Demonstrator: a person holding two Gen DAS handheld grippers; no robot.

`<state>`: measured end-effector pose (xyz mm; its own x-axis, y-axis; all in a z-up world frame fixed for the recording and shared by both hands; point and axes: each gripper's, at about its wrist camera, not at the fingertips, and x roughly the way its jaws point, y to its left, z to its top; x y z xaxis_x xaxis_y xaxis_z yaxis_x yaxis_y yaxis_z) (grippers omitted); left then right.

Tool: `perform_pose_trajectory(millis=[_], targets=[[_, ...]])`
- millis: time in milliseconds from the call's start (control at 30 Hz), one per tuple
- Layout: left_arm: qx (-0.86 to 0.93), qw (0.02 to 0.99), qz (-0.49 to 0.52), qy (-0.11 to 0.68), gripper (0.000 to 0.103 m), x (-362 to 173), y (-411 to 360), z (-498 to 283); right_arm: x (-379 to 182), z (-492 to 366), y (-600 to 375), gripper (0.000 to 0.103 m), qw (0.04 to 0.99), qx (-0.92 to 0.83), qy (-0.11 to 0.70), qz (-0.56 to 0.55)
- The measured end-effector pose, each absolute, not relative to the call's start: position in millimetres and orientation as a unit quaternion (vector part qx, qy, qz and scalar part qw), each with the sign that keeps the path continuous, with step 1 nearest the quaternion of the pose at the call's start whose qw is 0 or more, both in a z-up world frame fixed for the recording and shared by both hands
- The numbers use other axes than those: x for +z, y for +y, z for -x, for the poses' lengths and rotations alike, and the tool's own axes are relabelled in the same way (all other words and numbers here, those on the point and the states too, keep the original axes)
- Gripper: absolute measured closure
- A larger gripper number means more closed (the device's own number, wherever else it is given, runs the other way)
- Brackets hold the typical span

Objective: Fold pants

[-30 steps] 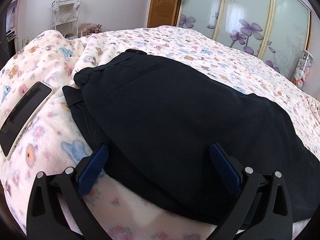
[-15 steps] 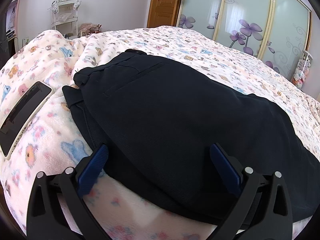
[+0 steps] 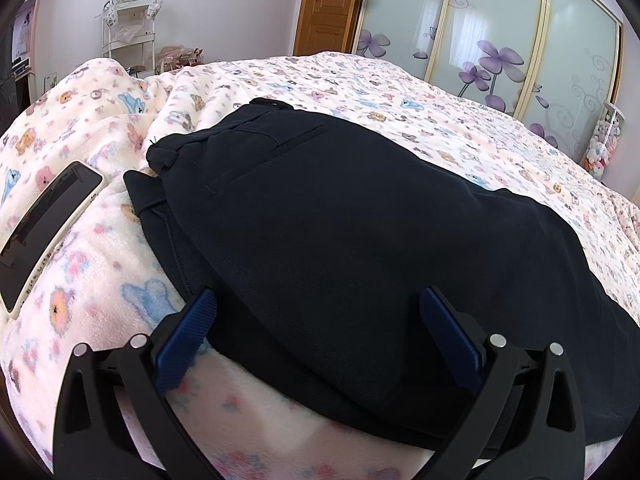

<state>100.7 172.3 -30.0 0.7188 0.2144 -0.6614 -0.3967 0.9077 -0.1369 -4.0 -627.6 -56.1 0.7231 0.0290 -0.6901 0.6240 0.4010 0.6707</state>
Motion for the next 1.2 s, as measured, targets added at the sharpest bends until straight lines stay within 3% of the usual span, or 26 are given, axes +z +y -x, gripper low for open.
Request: perform_pose_trajectory(millis=[433,767,1000,1200], targets=[[0.167,0.917,0.136,0.336,0.002,-30,172,-100,-81,-14,-637,0.084,0.773,-0.164,0.276,-0.547],[0.164,0.918,0.139,0.334,0.002,-30,172,-99,-11,-8,-589,0.091,0.875,-0.081,0.175,-0.445],[0.16,0.919,0.145,0.331,0.002,-30,173,-99,31,-39,-536,0.091,0.906,-0.078,0.192,-0.369],[0.156,0.92,0.151,0.327,0.002,-30,174,-96,-21,-27,-597,0.091,0.842,-0.22,0.271,-0.411]])
